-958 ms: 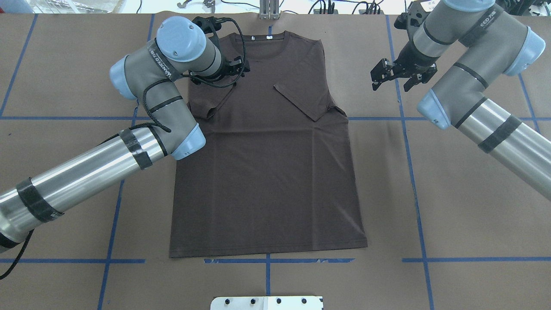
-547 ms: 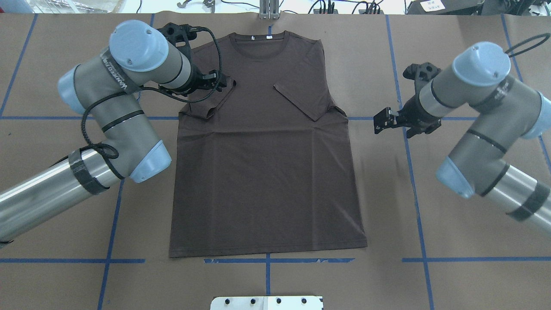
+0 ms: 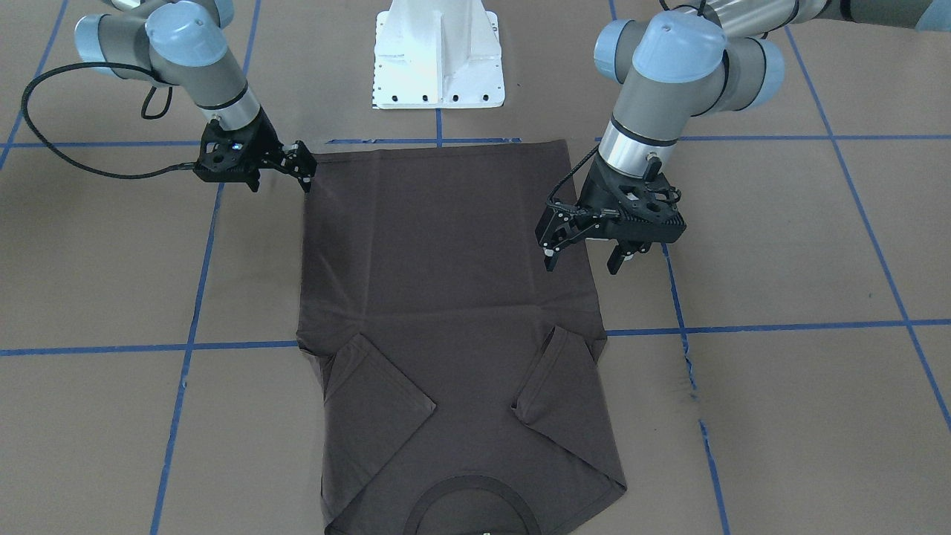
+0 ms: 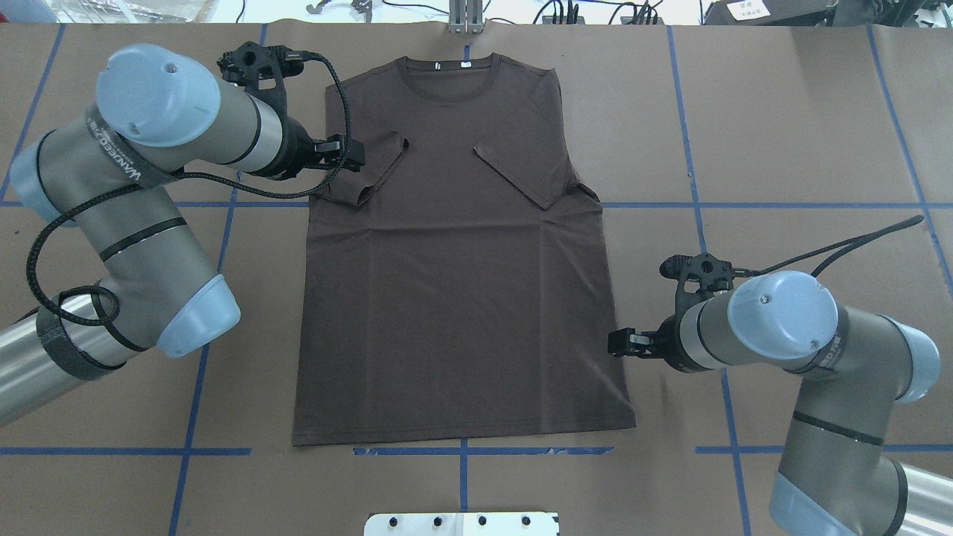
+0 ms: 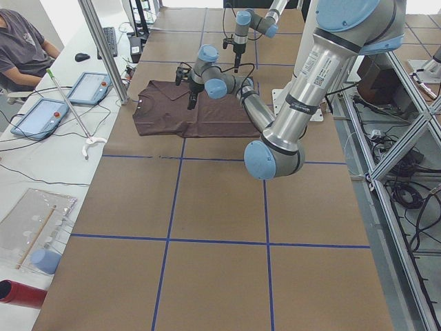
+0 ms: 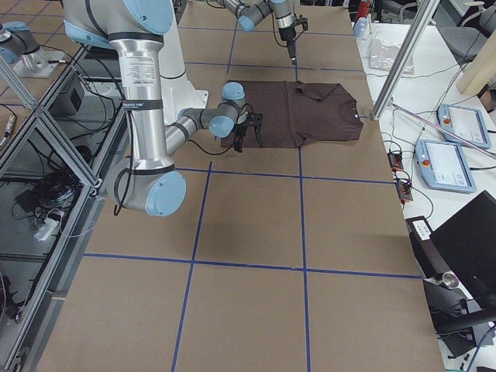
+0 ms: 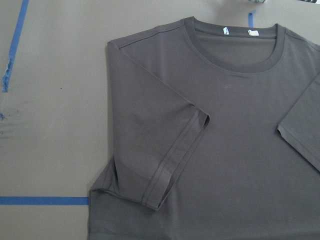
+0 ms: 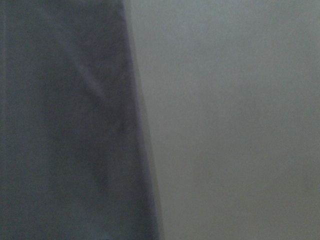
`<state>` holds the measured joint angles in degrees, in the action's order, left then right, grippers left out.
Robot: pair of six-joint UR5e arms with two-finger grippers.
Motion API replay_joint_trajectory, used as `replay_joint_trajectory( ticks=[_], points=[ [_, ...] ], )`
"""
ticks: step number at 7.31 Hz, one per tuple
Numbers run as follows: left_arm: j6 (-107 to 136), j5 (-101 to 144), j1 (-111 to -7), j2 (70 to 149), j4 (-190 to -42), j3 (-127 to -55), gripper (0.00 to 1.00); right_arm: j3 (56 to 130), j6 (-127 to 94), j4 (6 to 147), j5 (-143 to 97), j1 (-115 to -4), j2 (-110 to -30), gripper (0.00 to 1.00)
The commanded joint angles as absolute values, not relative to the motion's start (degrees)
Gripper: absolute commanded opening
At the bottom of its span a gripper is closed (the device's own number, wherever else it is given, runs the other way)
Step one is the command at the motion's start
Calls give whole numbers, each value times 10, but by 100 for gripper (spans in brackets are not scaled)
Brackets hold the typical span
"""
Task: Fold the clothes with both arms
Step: 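Move the right gripper to the hem corner nearest the robot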
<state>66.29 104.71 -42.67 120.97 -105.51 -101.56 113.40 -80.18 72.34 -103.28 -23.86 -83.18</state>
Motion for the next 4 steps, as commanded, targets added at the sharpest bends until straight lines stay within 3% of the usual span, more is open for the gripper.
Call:
replay_joint_trajectory(
  ticks=[1, 4],
  points=[
    [665, 1047, -426, 1210, -1055, -1022, 100, 1138, -829, 735, -1007, -184, -831, 100],
    [667, 1047, -427, 1209, -1055, -1026, 100, 1130, -829, 737, -1008, -158, -829, 96]
  ],
)
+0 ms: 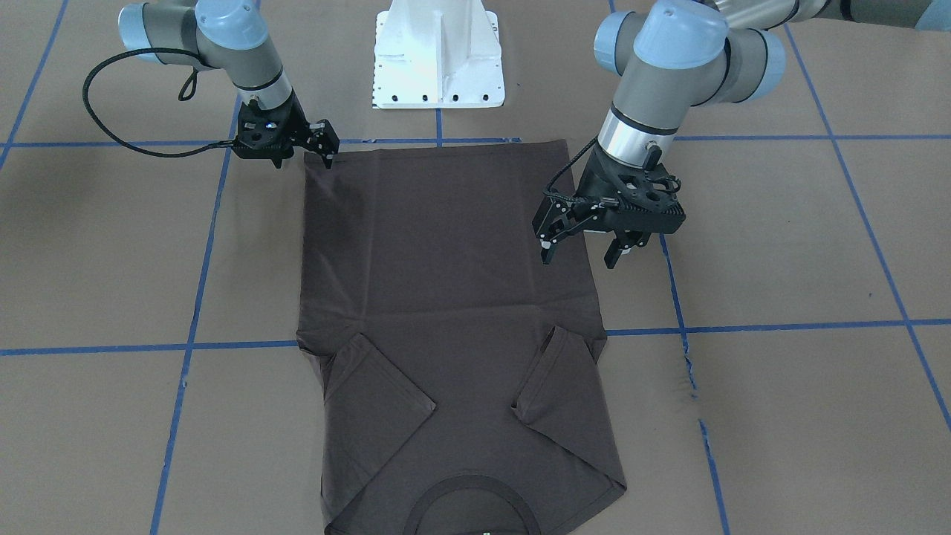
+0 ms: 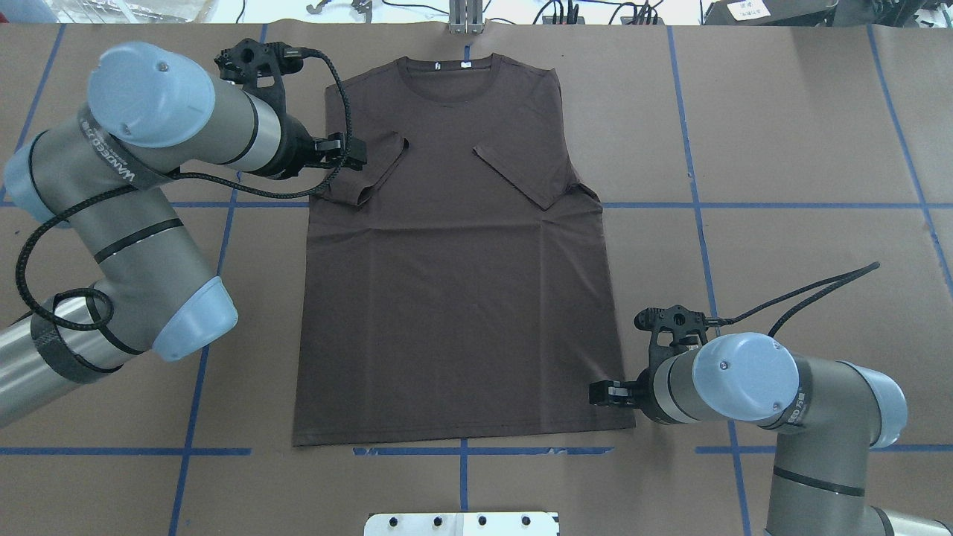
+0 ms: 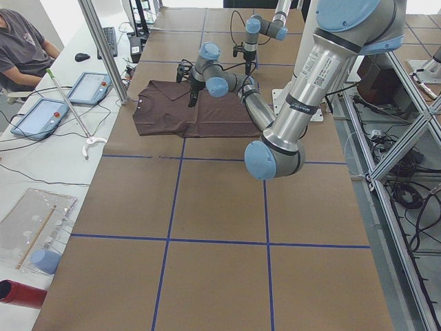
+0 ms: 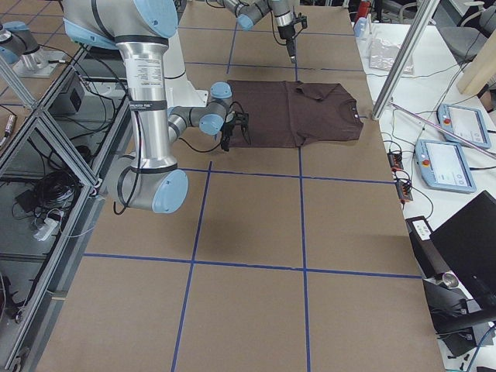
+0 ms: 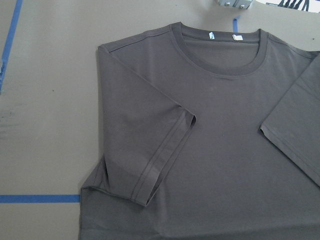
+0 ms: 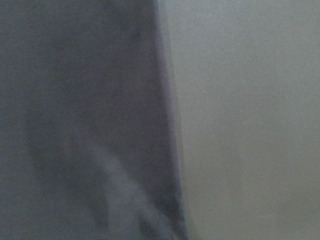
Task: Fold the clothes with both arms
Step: 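Move the right gripper to the hem corner nearest the robot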
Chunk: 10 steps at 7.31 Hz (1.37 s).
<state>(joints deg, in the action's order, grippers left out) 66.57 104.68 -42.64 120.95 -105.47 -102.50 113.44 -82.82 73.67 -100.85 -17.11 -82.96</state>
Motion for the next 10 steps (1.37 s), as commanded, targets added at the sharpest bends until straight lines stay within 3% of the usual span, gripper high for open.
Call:
replay_joint_trajectory(
  ticks=[1, 2, 3, 5, 7, 10],
  points=[
    [667, 1047, -427, 1209, -1055, -1026, 100, 1130, -829, 737, -1009, -153, -829, 94],
    [667, 1047, -427, 1209, -1055, -1027, 100, 1129, -829, 738, -1012, -149, -829, 92],
    [667, 1047, -427, 1209, -1055, -1027, 100, 1131, -829, 739, -1014, -150, -829, 78],
    [667, 1047, -428, 1208, -1055, -1030, 100, 1133, -828, 741, -1023, -153, -831, 30],
    [667, 1047, -428, 1208, -1055, -1030, 100, 1137, -827, 741, -1034, -163, -831, 0],
    [667, 1047, -427, 1208, -1055, -1029, 100, 1145, -828, 740, -1034, -166, -830, 0]
  ],
)
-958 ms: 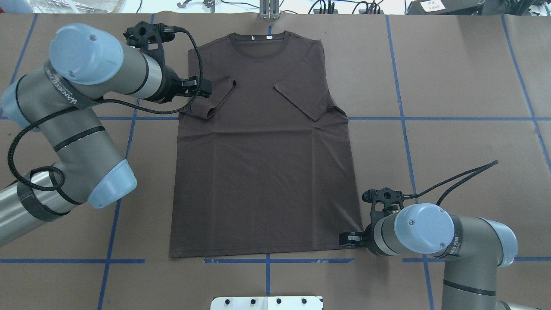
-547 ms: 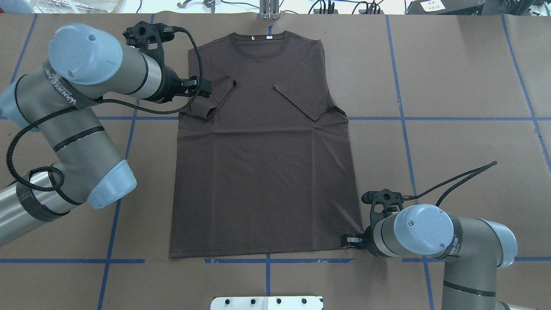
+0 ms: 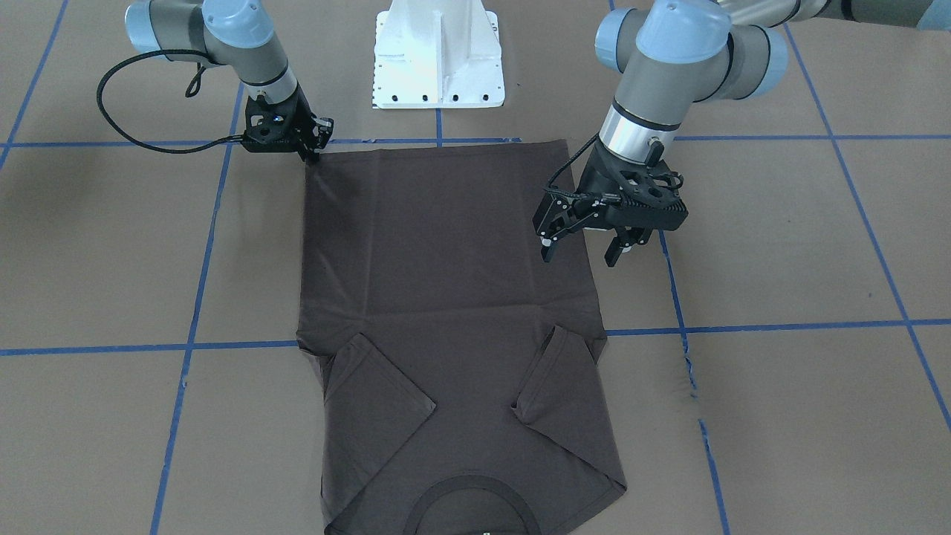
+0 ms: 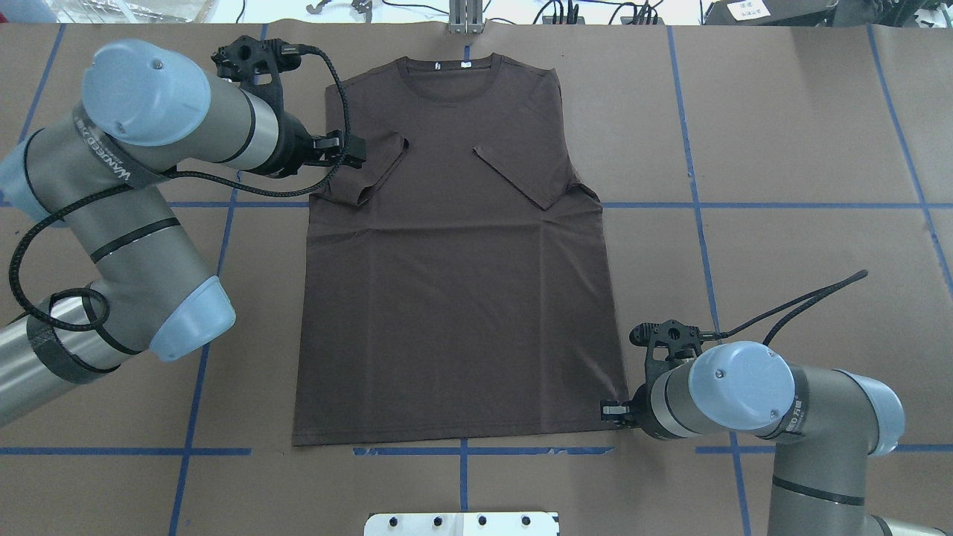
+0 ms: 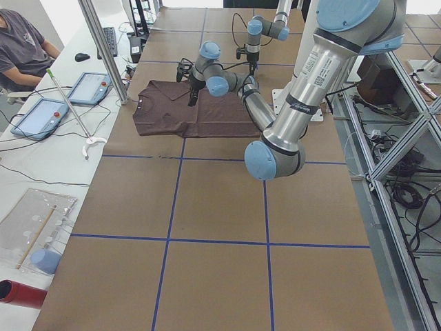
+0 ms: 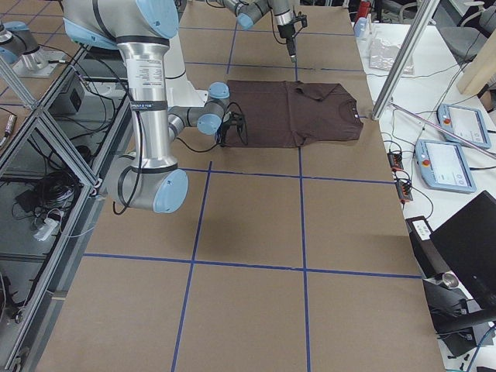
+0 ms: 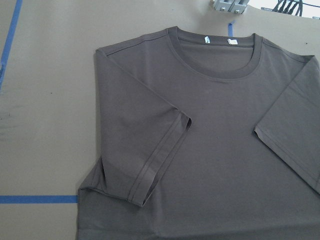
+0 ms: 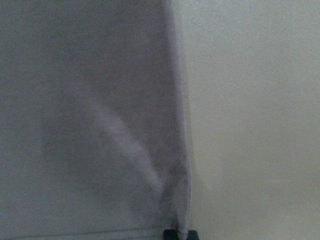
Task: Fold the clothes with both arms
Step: 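Move the right gripper to the hem corner nearest the robot, then move the left gripper to the other hem corner nearest the robot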
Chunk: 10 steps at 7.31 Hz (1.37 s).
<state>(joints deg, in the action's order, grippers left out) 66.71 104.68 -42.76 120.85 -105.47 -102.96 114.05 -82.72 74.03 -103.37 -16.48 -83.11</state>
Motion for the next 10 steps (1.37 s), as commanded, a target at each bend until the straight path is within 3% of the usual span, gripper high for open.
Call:
replay_joint_trajectory(
  ticks=[1, 3, 4, 7, 10],
  points=[
    [667, 1048, -426, 1208, -1055, -1028, 100, 1147, -828, 740, -1032, -166, -830, 0],
    [677, 1054, -423, 1190, -1056, -1029, 100, 1158, -828, 740, -1028, -173, -831, 0],
    [738, 1086, -418, 1133, -1069, -1052, 100, 1169, -828, 741, -1030, -184, -830, 0],
    [928, 1003, -245, 979, -1100, -1171, 100, 1192, -828, 739, -1027, -204, -830, 0],
    [1082, 926, -113, 1007, -1004, -1165, 97, 1201, -828, 738, -1027, -207, -822, 0]
  ],
)
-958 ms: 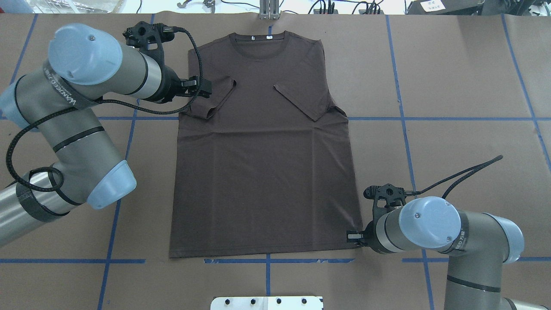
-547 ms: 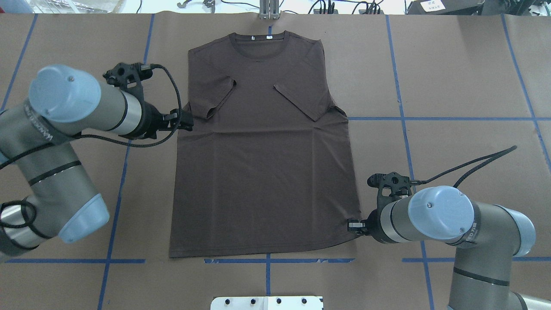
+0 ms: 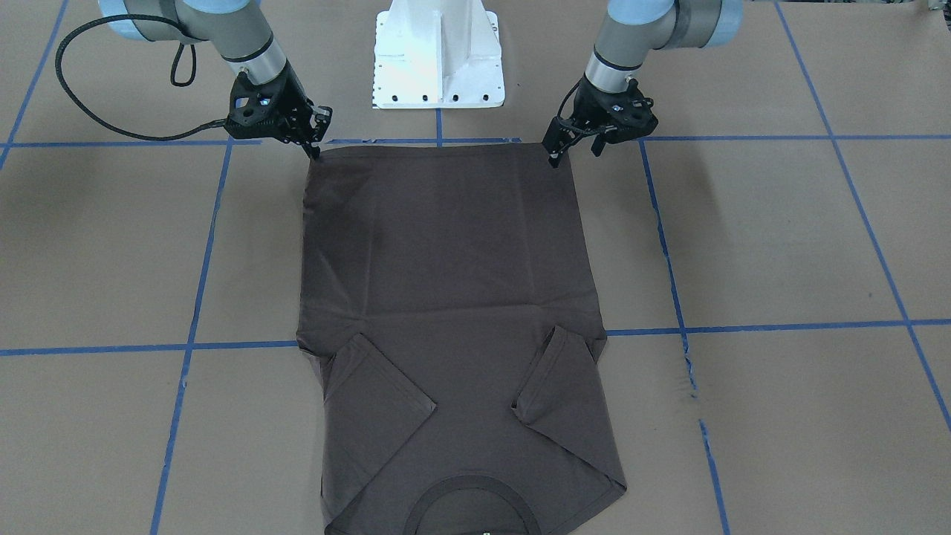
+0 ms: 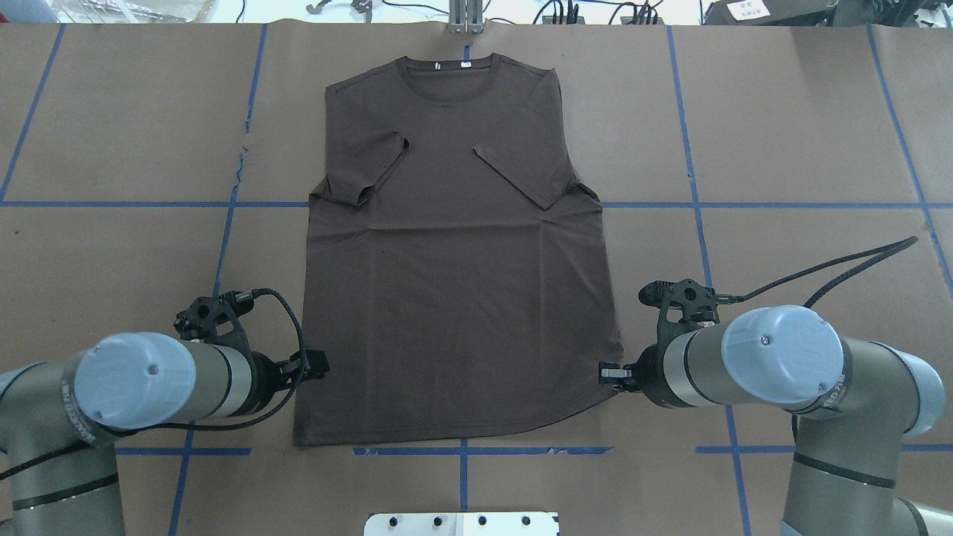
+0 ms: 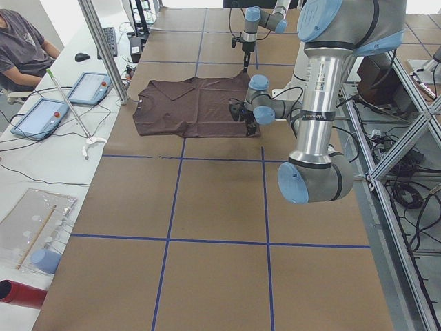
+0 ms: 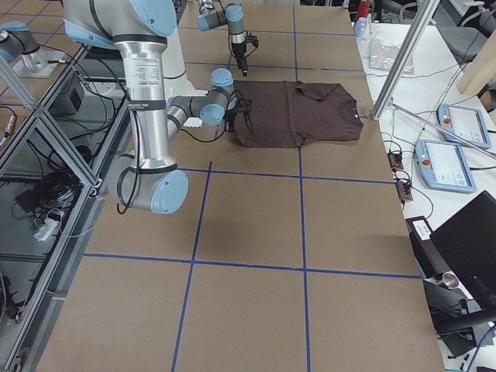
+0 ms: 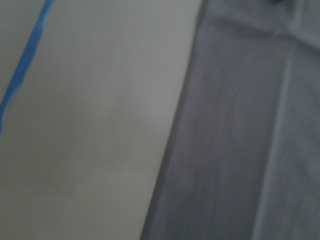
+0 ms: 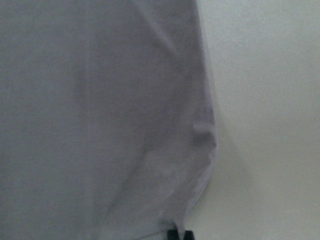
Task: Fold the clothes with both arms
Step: 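Move the left gripper to the other hem corner nearest the robot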
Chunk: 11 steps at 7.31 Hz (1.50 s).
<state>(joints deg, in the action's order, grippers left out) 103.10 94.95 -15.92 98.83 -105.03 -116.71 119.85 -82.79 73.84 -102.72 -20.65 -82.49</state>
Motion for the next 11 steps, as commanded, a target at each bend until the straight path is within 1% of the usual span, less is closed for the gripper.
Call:
replay_joint_trajectory(
  ticks=[1, 7, 9, 11],
  points=[
    [1084, 926, -103, 1016, -985, -1161, 95, 1201, -827, 738, -1028, -209, -822, 0],
    [1087, 925, -101, 1006, -985, -1160, 89, 1201, -822, 738, -1034, -224, -821, 0],
    [1088, 925, -101, 1006, -984, -1158, 83, 1200, -821, 738, -1034, -224, -821, 0],
    [1089, 926, -99, 1008, -984, -1149, 82, 1200, -821, 738, -1034, -224, -822, 0]
  ],
)
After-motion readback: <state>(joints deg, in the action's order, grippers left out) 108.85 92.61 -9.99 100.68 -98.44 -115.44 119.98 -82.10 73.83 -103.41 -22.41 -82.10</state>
